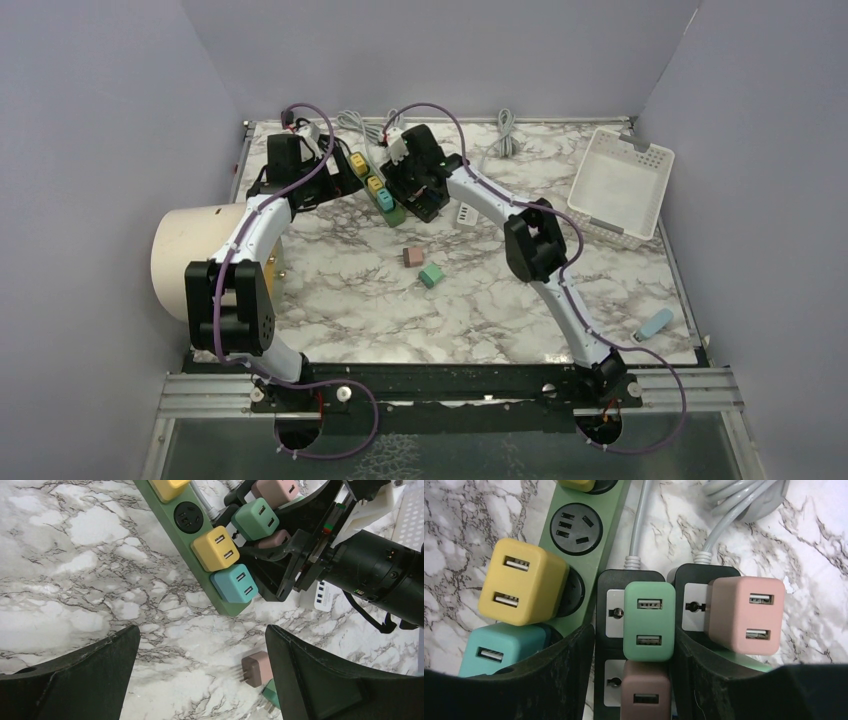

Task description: Pull the plug off the socket

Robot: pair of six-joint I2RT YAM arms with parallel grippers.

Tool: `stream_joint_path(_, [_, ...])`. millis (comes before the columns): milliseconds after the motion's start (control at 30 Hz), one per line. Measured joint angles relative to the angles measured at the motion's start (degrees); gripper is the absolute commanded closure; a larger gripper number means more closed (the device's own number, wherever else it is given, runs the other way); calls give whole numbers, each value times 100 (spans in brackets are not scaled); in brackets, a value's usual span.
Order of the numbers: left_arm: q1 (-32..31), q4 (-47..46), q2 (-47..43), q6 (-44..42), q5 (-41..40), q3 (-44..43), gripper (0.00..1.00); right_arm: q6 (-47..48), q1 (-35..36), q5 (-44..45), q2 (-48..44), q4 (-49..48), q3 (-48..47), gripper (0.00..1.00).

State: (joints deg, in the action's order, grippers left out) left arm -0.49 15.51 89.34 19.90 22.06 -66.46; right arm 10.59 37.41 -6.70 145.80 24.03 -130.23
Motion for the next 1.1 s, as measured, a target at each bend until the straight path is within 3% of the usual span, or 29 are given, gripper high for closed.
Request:
stream_joint_path(167, [0, 0, 0, 0, 0, 0, 1, -22, -13, -2, 26, -155, 24, 59])
stream_joint_path(300, [0, 0, 0, 2, 0, 0, 1, -50, -42, 7, 26, -286, 66, 64])
stream_joint_path(367, [0, 0, 2, 2, 0, 0, 1, -81, -68, -2, 20, -396, 146, 77])
stream_joint_path(433, [0, 0, 2, 2, 0, 0, 1, -103, -79, 0, -13, -529, 251, 98])
stream_joint_path(800, [-177, -219, -13, 72, 175, 238, 1, -302, -170, -59, -343, -898, 859, 99])
stream_joint_path(1100, [-1545, -903, -4, 723, 175, 809, 1, -627, -216, -131, -916, -704, 1158, 99])
